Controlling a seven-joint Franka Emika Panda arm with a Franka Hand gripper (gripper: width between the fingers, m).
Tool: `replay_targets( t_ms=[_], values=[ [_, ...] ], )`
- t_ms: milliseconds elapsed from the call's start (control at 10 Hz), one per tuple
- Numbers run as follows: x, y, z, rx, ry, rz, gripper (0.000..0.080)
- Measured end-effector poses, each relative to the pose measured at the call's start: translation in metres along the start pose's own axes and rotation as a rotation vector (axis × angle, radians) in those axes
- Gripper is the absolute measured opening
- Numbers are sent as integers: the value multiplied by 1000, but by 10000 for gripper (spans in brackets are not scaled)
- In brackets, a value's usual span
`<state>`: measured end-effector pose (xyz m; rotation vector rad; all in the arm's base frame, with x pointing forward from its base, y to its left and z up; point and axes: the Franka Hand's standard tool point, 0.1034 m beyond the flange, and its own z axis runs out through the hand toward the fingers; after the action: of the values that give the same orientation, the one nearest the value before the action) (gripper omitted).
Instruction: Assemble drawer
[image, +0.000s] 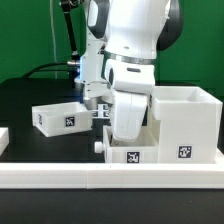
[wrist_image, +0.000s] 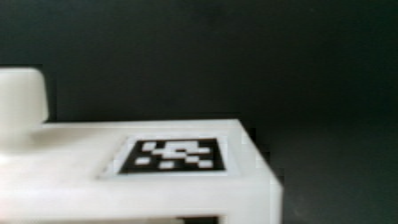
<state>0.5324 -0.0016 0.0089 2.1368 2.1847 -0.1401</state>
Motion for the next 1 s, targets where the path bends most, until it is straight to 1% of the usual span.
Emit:
replay_targets(
  t_ms=[500, 700, 1000],
  values=[
    [0, 0, 0, 2, 0, 4, 42],
    [8, 1, -1, -1, 4, -2, 42],
    [7, 1, -1, 0, 3, -8, 42]
  ],
)
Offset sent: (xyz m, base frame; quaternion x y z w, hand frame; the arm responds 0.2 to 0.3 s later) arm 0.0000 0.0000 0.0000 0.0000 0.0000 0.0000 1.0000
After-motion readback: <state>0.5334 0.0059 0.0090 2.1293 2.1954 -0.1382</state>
